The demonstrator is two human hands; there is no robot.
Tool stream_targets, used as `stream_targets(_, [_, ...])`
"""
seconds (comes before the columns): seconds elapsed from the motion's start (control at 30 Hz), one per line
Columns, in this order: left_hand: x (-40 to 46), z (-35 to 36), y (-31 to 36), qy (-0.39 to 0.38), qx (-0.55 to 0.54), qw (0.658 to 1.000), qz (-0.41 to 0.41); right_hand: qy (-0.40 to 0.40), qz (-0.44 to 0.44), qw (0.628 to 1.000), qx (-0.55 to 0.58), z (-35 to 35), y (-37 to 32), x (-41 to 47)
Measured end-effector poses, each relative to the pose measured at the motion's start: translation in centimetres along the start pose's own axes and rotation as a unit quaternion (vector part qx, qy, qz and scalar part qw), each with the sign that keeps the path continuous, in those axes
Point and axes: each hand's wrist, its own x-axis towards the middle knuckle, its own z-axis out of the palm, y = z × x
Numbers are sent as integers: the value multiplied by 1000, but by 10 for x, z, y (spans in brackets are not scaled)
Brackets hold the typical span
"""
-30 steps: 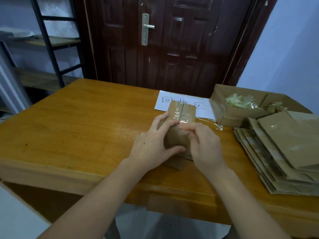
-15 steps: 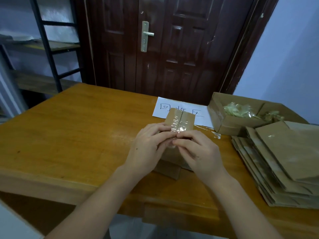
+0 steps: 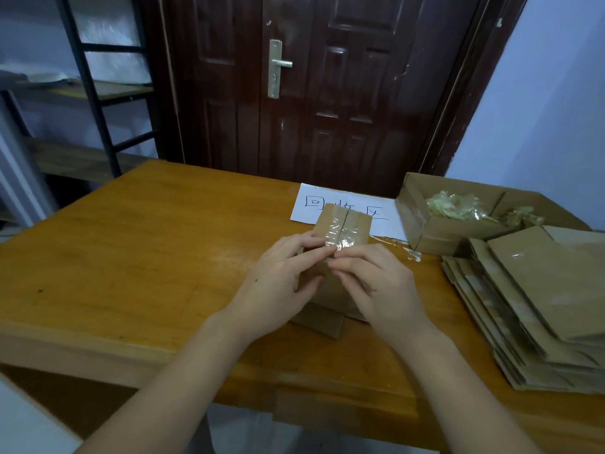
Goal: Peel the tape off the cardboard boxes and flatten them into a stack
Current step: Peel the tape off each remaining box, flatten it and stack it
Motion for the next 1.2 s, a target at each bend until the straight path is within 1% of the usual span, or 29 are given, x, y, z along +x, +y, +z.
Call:
stream_targets(0.07, [0, -3, 3, -7, -16, 1000, -7, 15, 5, 1000, 8, 2, -2, 1])
stream_targets(0.13, [2, -5, 8, 18, -15, 1000, -13, 33, 12, 999, 17, 6, -4, 0])
stream_targets(0.23, [9, -7, 13, 51, 44, 998, -2, 51, 15, 998, 17, 9, -5, 0])
stream_targets(0.37, [15, -10, 14, 78, 69, 994, 31, 86, 4, 996, 15, 4, -8, 10])
stream_targets(0.43, [16, -12, 13, 82, 72, 994, 24, 97, 28, 994, 40, 3, -11, 15])
stream_targets(0.47, [16, -13, 13, 84, 72, 994, 21, 90, 62, 992, 64, 1, -13, 16])
stream_targets(0.57, [15, -13, 14, 86, 66, 994, 30, 21, 205, 971, 120, -7, -12, 22])
stream_targets(0.6, [15, -13, 15, 84, 65, 994, 30, -10, 233, 964, 130, -11, -11, 23])
stream_targets(0.67, [13, -11, 16, 74, 62, 995, 5, -66, 253, 953, 154, -17, -8, 27])
stream_targets(0.77, [8, -5, 17, 64, 45, 995, -68, -112, 260, 939, 194, -24, -7, 32])
stream_targets(0.83, [5, 1, 18, 65, 23, 995, -76, -157, 258, 933, 196, -25, -5, 36])
stream_targets(0.9, [0, 5, 20, 57, -15, 995, -80, -201, 252, 932, 167, -22, -3, 40])
stream_targets(0.93, [-3, 6, 21, 46, -36, 995, -85, -192, 254, 934, 164, -20, -3, 41])
stream_targets(1.0, [-8, 9, 25, 19, -66, 992, -105, -130, 266, 937, 188, -17, -3, 42])
stream_targets(1.07, [-7, 10, 33, 24, -65, 988, -136, -93, 274, 938, 189, -14, -4, 42])
stream_targets(1.13, [-1, 10, 40, 46, -44, 985, -162, -87, 268, 950, 135, -11, -7, 42])
stream_targets(1.2, [4, 13, 43, 58, -1, 983, -177, -87, 233, 968, 37, -9, -10, 43])
